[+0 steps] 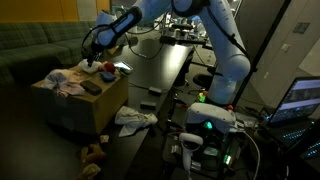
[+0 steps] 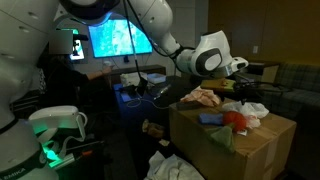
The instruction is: Pick up all the objects that are on the box and put them on the table, then pick up the objects that are on the table and put them on the box
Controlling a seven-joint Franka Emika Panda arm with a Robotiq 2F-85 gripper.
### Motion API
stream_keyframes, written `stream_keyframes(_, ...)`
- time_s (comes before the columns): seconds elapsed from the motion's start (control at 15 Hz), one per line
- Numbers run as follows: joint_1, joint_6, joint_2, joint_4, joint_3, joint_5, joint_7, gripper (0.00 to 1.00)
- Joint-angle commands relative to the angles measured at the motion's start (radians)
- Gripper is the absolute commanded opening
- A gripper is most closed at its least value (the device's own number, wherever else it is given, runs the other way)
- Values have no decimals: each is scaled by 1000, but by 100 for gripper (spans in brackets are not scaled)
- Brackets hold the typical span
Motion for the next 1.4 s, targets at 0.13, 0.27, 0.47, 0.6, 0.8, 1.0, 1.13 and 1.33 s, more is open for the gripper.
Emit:
stream_keyframes(0.13,-22,-47,129,174,-11,-18,-52,100)
stream_keyframes(0.27,-30,-64,161,212,-14,-19,-63,100)
stream_keyframes(0.47,-37,-91,205,263,-18,-21,-76,100)
stream_keyframes(0.6,-39,-110,225,291,-21,-24,-84,100)
stream_keyframes(0.8,-38,-146,249,325,-24,-29,-95,95)
stream_keyframes(1.0,-44,-181,260,349,-18,-27,-113,70)
stream_keyframes(1.13,-49,-203,261,359,-13,-24,-129,56)
stream_keyframes(1.33,-57,-213,247,354,-6,-20,-151,31)
